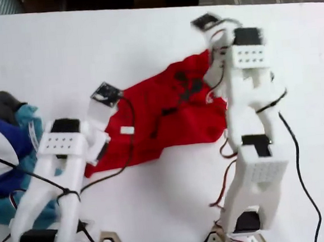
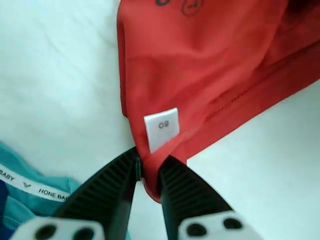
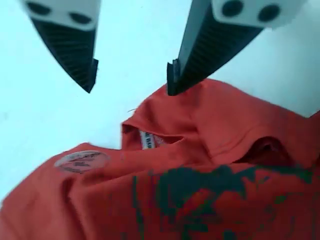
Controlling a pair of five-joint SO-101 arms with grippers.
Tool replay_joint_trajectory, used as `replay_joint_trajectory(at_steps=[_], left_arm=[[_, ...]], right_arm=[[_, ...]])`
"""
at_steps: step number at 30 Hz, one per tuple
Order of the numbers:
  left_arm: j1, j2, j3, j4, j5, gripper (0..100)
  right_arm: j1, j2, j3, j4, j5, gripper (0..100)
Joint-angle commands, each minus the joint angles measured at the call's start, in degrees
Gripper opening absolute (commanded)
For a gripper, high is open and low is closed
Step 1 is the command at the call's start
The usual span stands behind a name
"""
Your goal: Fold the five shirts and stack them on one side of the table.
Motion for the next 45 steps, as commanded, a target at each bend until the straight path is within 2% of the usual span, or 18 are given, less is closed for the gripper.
replay_joint_trajectory(at_steps=[1, 8, 12, 22, 25, 29, 31, 40, 45], left_arm=[[-1.41, -1.41, -3.21, -0.79, 0.00, 3], [-6.95, -1.41, -7.69, -0.79, -0.09, 3], [-7.30, -1.41, -7.16, -0.79, -0.26, 3], [-7.12, -1.32, -7.08, -0.70, -0.09, 3], [-7.12, -1.32, -7.08, -0.62, -0.09, 3], [-7.12, -1.32, -7.08, -0.62, -0.09, 3], [-7.12, -1.32, -7.08, -0.62, -0.09, 3], [-6.95, -1.32, -4.88, 0.97, -0.09, 3], [-6.95, -1.67, -5.49, 5.45, -0.09, 3]], right_arm=[[-3.91, -8.48, 10.46, -0.84, -0.44, 24.9], [-7.96, -17.36, 33.76, -15.96, -0.53, 24.8], [-11.56, -20.00, 44.84, -24.31, -0.53, 24.8], [-13.76, -16.75, 48.44, -39.08, -3.96, 24.8], [-13.76, -13.85, 48.44, -39.96, -3.87, 23.0], [-13.32, -13.49, 48.53, -39.87, -4.22, 0.1], [-12.70, -15.25, 48.88, -39.43, -4.22, 4.0], [-9.89, -36.09, 56.79, -31.34, -3.60, 1.9], [-7.43, -50.42, 72.44, -30.11, 3.60, 1.9]])
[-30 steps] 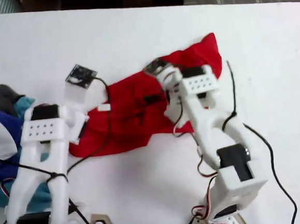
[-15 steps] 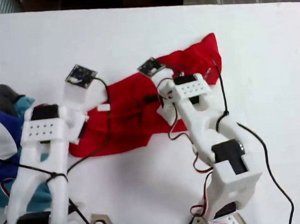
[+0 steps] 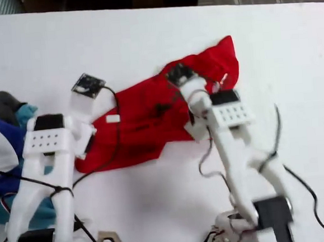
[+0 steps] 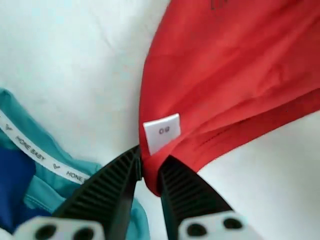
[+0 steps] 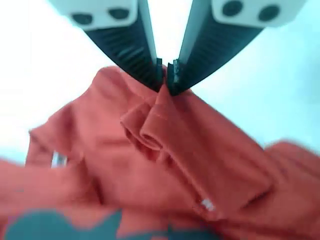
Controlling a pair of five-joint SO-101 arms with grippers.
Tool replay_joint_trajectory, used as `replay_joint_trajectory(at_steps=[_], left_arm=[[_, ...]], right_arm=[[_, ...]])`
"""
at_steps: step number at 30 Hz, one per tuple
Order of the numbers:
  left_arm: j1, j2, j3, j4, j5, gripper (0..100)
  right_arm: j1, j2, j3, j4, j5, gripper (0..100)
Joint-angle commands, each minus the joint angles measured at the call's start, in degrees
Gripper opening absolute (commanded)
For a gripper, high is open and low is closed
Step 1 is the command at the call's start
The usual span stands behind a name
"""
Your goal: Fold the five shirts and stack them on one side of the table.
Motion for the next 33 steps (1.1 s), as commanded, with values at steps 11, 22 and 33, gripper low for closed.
replay_joint_trajectory(at_steps=[11, 22, 33], left_arm=[[-0.26, -1.32, -1.71, 2.64, 0.18, 3], [-0.26, -1.32, -1.45, 2.64, 0.18, 3], [-0.26, -1.32, -1.45, 2.64, 0.18, 3]], right_arm=[[8.66, -25.71, 23.03, 8.57, 27.16, 15.8], [0.04, -29.41, 18.11, -1.27, 5.89, 15.5], [-9.45, -0.22, 7.82, -7.08, -5.01, 15.2]])
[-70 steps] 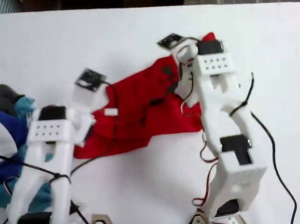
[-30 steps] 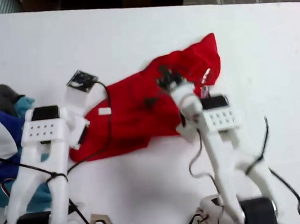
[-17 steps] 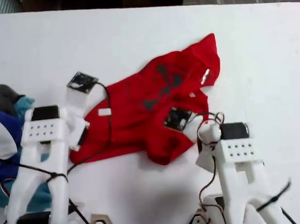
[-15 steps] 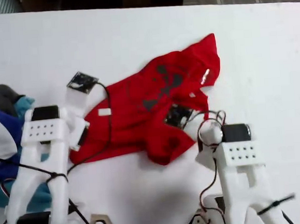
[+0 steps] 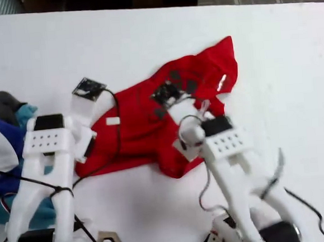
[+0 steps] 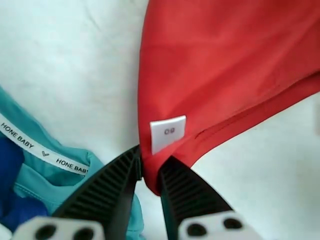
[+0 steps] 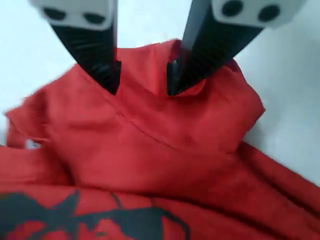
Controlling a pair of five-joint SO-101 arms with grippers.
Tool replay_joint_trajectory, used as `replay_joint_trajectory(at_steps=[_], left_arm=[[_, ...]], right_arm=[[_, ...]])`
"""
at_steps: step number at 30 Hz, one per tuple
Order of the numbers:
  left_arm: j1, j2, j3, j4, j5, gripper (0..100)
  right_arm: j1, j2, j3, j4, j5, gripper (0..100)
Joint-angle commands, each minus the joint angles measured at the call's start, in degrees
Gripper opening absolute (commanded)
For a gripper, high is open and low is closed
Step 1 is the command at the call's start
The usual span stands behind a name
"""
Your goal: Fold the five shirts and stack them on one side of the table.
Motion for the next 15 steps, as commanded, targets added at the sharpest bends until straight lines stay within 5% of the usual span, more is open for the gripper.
replay_joint_trajectory(at_steps=[1, 9, 15], left_arm=[[-0.26, -1.32, -1.36, -0.44, 0.00, 3], [-0.26, -1.32, -1.80, -0.44, -0.26, 3], [-0.26, -1.32, -1.45, -1.23, -0.26, 3]], right_arm=[[-0.48, 10.24, -2.73, -0.66, 1.23, 15.2], [4.18, 15.78, -2.81, 13.05, 13.63, 15.2], [14.46, 13.76, -2.81, 20.18, 26.73, 13.6]])
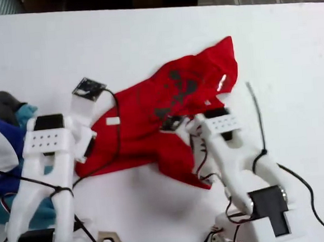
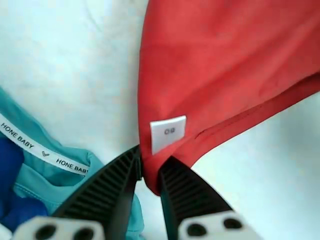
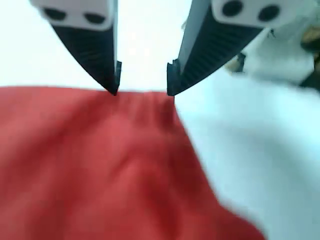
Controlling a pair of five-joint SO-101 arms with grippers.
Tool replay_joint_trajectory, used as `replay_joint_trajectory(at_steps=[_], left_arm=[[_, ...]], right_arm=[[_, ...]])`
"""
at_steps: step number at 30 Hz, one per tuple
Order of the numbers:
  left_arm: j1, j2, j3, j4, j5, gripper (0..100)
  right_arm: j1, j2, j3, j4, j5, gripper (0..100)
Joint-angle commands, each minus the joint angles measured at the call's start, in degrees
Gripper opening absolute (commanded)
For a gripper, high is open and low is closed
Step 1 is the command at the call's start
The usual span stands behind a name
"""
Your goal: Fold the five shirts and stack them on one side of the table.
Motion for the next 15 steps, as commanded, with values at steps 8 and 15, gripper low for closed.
replay_joint_trajectory(at_steps=[8, 15], left_arm=[[-0.26, -1.32, -1.89, -1.23, 0.00, 3], [-0.26, -1.32, -1.89, -3.52, 0.00, 3]], right_arm=[[14.29, -14.37, -1.85, 1.71, 2.37, 15.9], [3.38, -10.42, -1.93, -1.89, -20.48, 24.4]])
